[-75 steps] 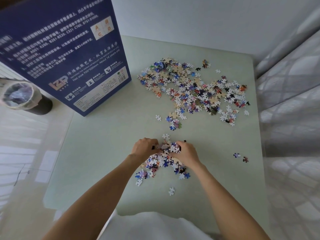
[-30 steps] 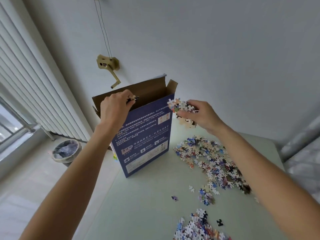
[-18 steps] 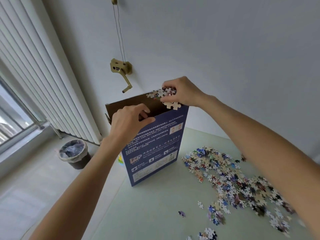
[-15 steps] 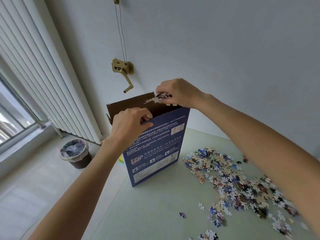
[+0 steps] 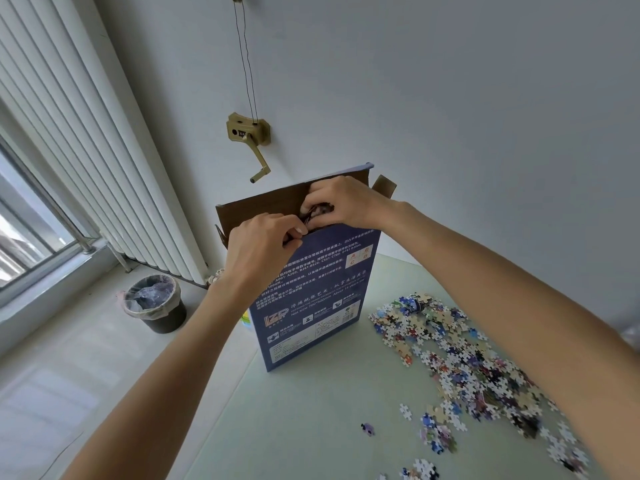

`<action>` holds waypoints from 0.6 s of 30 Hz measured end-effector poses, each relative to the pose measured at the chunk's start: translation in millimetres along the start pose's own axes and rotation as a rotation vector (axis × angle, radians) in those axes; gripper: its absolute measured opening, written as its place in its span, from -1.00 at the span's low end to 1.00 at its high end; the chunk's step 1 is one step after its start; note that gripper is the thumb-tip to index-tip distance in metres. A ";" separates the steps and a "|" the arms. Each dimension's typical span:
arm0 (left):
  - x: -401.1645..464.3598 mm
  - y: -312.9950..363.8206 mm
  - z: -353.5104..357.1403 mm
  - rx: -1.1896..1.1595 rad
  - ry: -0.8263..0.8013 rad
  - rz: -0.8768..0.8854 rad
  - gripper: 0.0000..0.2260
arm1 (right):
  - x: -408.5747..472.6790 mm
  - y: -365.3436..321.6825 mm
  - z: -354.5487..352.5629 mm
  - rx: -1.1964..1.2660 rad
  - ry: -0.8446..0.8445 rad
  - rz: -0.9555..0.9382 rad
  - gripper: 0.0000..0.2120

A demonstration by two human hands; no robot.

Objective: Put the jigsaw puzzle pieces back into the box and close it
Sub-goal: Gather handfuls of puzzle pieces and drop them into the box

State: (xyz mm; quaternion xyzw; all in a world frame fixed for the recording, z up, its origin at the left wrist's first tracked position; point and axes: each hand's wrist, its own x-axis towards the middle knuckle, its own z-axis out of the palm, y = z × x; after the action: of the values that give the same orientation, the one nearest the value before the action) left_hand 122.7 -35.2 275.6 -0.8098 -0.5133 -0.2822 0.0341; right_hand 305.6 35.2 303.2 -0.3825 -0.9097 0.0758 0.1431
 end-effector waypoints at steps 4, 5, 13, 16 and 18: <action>-0.3 -1.4 0.6 -0.007 0.013 -0.005 -0.86 | -1.9 -0.2 4.4 0.060 0.049 0.054 -0.79; -0.4 -1.5 0.6 -0.008 0.017 -0.002 -0.86 | -3.0 -0.8 5.0 0.063 0.074 0.056 -0.81; -11.5 -1.2 5.4 0.063 0.184 0.121 -0.87 | -54.3 -25.1 20.5 0.031 0.371 0.037 -0.80; -25.5 10.9 14.7 -0.010 0.291 0.262 -0.86 | -107.4 -36.4 43.9 -0.017 0.504 0.115 -0.77; -40.0 23.7 29.3 -0.101 0.274 0.321 -0.84 | -152.5 -41.7 70.7 0.013 0.546 0.217 -0.78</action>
State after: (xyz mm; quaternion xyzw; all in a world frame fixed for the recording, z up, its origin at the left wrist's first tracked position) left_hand 142.6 -68.7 236.9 -0.8357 -0.3535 -0.4062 0.1073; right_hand 356.7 -105.2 215.7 -0.4829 -0.7907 -0.0093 0.3762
